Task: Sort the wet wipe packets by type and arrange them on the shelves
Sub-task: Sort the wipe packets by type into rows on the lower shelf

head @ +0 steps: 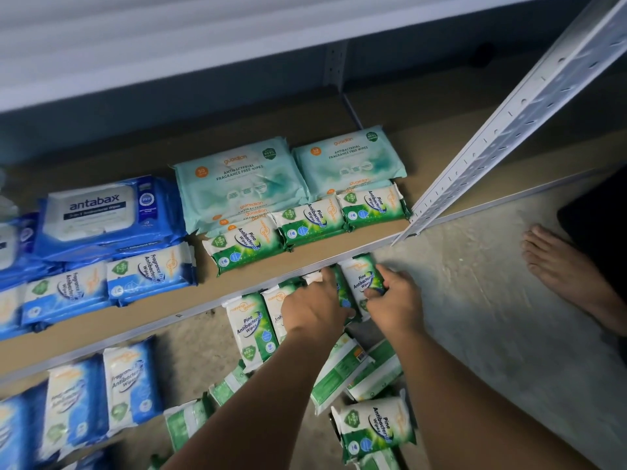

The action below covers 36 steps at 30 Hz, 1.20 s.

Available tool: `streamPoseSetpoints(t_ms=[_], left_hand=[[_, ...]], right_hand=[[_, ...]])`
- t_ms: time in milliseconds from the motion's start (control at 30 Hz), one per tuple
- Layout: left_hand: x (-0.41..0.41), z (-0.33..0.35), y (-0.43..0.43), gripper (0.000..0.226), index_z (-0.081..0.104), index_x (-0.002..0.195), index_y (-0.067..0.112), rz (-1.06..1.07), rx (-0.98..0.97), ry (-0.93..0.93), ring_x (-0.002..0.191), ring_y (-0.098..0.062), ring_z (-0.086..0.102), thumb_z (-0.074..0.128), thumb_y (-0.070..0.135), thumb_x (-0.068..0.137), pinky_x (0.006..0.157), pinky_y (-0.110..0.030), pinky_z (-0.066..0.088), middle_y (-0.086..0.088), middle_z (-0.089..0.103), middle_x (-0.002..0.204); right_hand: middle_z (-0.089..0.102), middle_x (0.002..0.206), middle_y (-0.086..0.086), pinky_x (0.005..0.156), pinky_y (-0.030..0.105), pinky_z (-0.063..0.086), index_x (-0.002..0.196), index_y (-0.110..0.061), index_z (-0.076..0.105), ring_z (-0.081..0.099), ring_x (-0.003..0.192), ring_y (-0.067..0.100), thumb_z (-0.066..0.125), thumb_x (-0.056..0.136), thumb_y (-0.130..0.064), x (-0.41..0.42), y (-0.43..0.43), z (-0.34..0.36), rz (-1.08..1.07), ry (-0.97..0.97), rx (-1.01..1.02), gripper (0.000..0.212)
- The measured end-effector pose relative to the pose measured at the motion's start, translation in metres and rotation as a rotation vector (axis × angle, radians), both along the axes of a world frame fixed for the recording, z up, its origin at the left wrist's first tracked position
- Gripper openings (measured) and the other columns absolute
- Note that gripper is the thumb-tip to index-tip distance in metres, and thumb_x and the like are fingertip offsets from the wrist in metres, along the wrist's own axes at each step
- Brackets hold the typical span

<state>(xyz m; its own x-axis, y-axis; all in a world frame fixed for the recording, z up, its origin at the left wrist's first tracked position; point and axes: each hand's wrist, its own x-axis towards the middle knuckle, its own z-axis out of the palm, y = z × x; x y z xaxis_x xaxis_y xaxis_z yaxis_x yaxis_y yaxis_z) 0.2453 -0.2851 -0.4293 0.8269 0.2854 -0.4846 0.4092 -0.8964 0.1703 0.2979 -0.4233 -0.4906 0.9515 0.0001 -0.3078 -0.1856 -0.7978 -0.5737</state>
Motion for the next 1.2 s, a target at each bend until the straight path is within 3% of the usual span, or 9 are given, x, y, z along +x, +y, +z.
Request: streamPoseSetpoints(t_ms=[133, 233, 333, 400, 500, 700, 867, 1100, 1200], left_hand=[[-0.030, 0.015, 0.006, 0.044, 0.043, 0.120, 0.023, -0.015, -0.071, -0.117, 0.087, -0.031, 0.065, 0.055, 0.057, 0.094, 0.064, -0.032, 0.042, -0.003, 0.066, 0.100], [-0.072, 0.015, 0.007, 0.033, 0.053, 0.104, 0.025, -0.051, -0.138, -0.140, 0.080, -0.022, 0.061, 0.049, 0.057, 0.097, 0.068, -0.032, 0.053, 0.002, 0.064, 0.099], [-0.108, 0.010, -0.002, 0.038, 0.058, 0.121, 0.029, -0.059, -0.193, -0.105, 0.096, -0.021, 0.066, 0.049, 0.055, 0.096, 0.081, -0.035, 0.057, 0.003, 0.064, 0.114], [-0.120, 0.008, -0.010, 0.046, 0.055, 0.133, 0.030, -0.046, -0.220, -0.090, 0.104, -0.022, 0.064, 0.051, 0.055, 0.095, 0.086, -0.035, 0.056, 0.002, 0.062, 0.122], [-0.127, 0.006, -0.018, 0.050, 0.053, 0.136, 0.028, 0.015, -0.267, -0.052, 0.103, -0.022, 0.063, 0.054, 0.056, 0.094, 0.086, -0.035, 0.055, -0.001, 0.062, 0.118], [-0.135, -0.004, -0.022, 0.068, 0.038, 0.142, 0.024, 0.158, -0.334, 0.009, 0.110, -0.026, 0.061, 0.067, 0.055, 0.089, 0.089, -0.038, 0.054, -0.002, 0.057, 0.125], [-0.148, -0.013, -0.017, 0.083, 0.032, 0.147, 0.029, 0.222, -0.452, -0.085, 0.105, -0.021, 0.061, 0.071, 0.060, 0.081, 0.088, -0.033, 0.052, -0.002, 0.060, 0.119], [-0.166, 0.013, 0.010, 0.072, 0.040, 0.150, 0.030, 0.210, -0.632, -0.128, 0.112, -0.018, 0.062, 0.069, 0.050, 0.088, 0.083, -0.017, 0.041, -0.003, 0.065, 0.127], [-0.176, 0.034, 0.022, 0.065, 0.041, 0.147, 0.038, 0.266, -0.728, -0.085, 0.105, -0.016, 0.062, 0.068, 0.052, 0.090, 0.081, -0.020, 0.044, 0.000, 0.065, 0.125]], right_hand=[[0.056, 0.112, 0.008, 0.090, 0.044, 0.054, 0.130, -0.019, 0.065, 0.060, 0.102, 0.032, 0.073, 0.081, -0.014, -0.005, -0.007, 0.011, -0.065, -0.077, -0.040, 0.050], [0.060, 0.102, 0.010, 0.078, 0.034, 0.052, 0.104, -0.012, 0.075, 0.061, 0.090, 0.033, 0.069, 0.074, -0.001, -0.012, -0.019, 0.026, -0.120, -0.065, -0.019, 0.032], [0.060, 0.093, 0.006, 0.066, 0.026, 0.042, 0.076, -0.020, 0.065, 0.059, 0.080, 0.029, 0.066, 0.069, 0.002, -0.028, -0.033, 0.042, -0.045, 0.005, -0.074, 0.024], [0.060, 0.101, 0.002, 0.071, 0.028, 0.049, 0.085, -0.024, 0.068, 0.060, 0.090, 0.026, 0.062, 0.068, 0.006, -0.043, -0.043, 0.047, 0.153, 0.057, -0.170, 0.035], [0.052, 0.123, -0.012, 0.092, 0.032, 0.053, 0.118, -0.033, 0.069, 0.053, 0.114, 0.016, 0.062, 0.065, 0.002, -0.069, -0.058, 0.047, 0.477, 0.082, -0.328, 0.063], [0.016, 0.157, -0.011, 0.110, 0.036, 0.040, 0.153, -0.037, 0.031, 0.024, 0.139, 0.021, 0.062, 0.074, 0.004, -0.092, -0.060, 0.062, 0.724, 0.111, -0.523, 0.094], [0.018, 0.157, -0.003, 0.109, 0.039, 0.034, 0.150, -0.034, 0.035, 0.028, 0.134, 0.024, 0.062, 0.076, 0.003, -0.086, -0.044, 0.065, 0.869, 0.044, -0.648, 0.087], [0.039, 0.144, -0.009, 0.108, 0.039, 0.034, 0.138, -0.028, 0.053, 0.032, 0.131, 0.020, 0.071, 0.078, -0.014, -0.074, -0.029, 0.088, 0.881, 0.040, -0.673, 0.064], [0.051, 0.129, -0.008, 0.103, 0.037, 0.037, 0.125, -0.025, 0.063, 0.039, 0.123, 0.019, 0.071, 0.069, -0.021, -0.079, -0.024, 0.110, 0.821, 0.072, -0.695, 0.057]])
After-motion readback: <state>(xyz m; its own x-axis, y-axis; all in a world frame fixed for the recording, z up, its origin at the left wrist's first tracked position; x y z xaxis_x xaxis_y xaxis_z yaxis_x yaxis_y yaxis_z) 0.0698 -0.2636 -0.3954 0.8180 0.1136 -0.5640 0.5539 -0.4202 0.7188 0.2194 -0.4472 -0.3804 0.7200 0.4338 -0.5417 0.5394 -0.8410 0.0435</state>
